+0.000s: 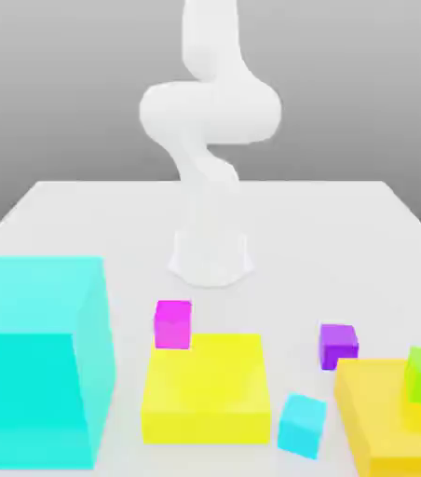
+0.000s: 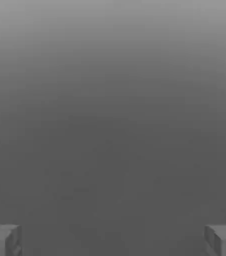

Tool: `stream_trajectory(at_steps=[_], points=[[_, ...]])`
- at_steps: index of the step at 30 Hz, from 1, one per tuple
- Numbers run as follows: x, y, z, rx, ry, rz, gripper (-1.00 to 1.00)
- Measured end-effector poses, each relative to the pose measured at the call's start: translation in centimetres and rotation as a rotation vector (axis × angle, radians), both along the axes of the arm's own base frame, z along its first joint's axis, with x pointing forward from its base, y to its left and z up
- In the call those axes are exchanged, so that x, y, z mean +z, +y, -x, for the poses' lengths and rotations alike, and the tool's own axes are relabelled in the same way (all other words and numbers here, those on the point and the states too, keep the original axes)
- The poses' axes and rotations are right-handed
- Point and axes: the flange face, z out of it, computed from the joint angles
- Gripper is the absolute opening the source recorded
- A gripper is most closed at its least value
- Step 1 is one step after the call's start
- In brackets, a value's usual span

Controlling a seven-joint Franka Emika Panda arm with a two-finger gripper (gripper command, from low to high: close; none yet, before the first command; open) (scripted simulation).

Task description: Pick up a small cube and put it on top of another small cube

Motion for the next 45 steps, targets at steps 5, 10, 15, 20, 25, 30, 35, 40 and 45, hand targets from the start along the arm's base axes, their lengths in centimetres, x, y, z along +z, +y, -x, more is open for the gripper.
stream_trajectory(at_steps=[5, 10, 15, 20, 25, 30, 35, 40, 45], points=[[-9.2, 2.4, -5.6, 0.195, 0.144, 0.106, 0.00], [-18.8, 5.1, -8.7, 0.396, 0.278, 0.200, 0.00], [-28.8, 7.7, -9.6, 0.606, 0.405, 0.284, 0.00], [-38.7, 10.5, -8.2, 0.836, 0.527, 0.362, 0.00], [-47.5, 11.2, -5.8, 1.016, 0.629, 0.411, 0.00], [-53.4, 11.3, -5.5, 1.035, 0.639, 0.415, -1.00], [-53.4, 11.3, -5.4, 1.035, 0.641, 0.415, -1.00], [-50.6, 11.3, -5.5, 1.035, 0.640, 0.415, -1.00], [-44.6, 15.6, -5.8, 1.041, 0.639, 0.410, -1.00]])
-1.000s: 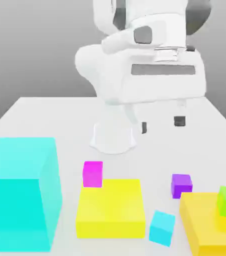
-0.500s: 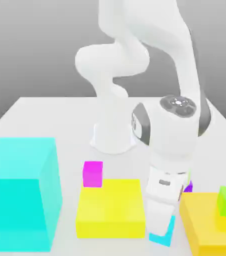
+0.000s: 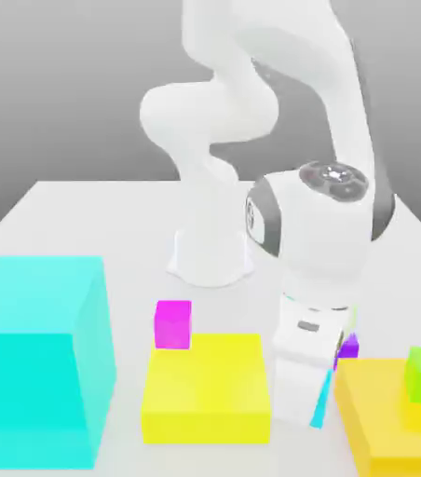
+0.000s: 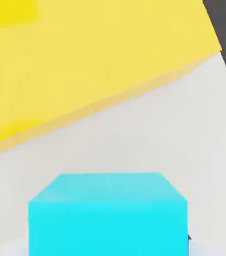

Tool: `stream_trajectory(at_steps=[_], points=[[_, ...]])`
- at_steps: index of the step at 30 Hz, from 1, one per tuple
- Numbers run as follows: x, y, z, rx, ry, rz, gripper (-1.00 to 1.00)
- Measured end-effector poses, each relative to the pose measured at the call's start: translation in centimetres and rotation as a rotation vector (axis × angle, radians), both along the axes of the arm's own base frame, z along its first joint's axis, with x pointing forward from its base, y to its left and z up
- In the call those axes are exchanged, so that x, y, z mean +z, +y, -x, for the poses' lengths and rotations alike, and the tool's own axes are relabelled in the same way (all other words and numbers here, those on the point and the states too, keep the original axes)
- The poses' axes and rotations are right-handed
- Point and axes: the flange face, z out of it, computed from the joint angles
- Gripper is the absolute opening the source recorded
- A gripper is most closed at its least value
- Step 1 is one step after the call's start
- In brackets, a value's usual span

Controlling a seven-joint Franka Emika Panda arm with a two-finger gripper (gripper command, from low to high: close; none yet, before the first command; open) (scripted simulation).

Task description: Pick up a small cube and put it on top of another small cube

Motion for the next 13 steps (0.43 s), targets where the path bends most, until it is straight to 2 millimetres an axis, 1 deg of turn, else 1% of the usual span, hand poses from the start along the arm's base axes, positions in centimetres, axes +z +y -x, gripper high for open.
stream_trajectory(at_steps=[2, 4, 5, 6, 7, 9, 10, 13], points=[[2.8, 3.9, 0.2, 0.007, 0.001, -0.002, -1.00], [5.7, 8.5, 1.3, 0.030, 0.001, -0.001, -1.00], [7.2, 10.5, 2.0, 0.036, 0.001, 0.000, -1.00], [7.8, 11.7, 2.3, 0.034, 0.000, 0.002, -1.00], [7.3, 11.9, 2.3, 0.024, -0.001, 0.003, -1.00], [4.7, 12.0, 2.2, 0.015, -0.002, 0.004, -1.00], [3.6, 12.0, 2.2, 0.013, -0.002, 0.005, 1.00], [3.6, 12.0, 2.2, 0.013, -0.002, 0.005, 1.00]])
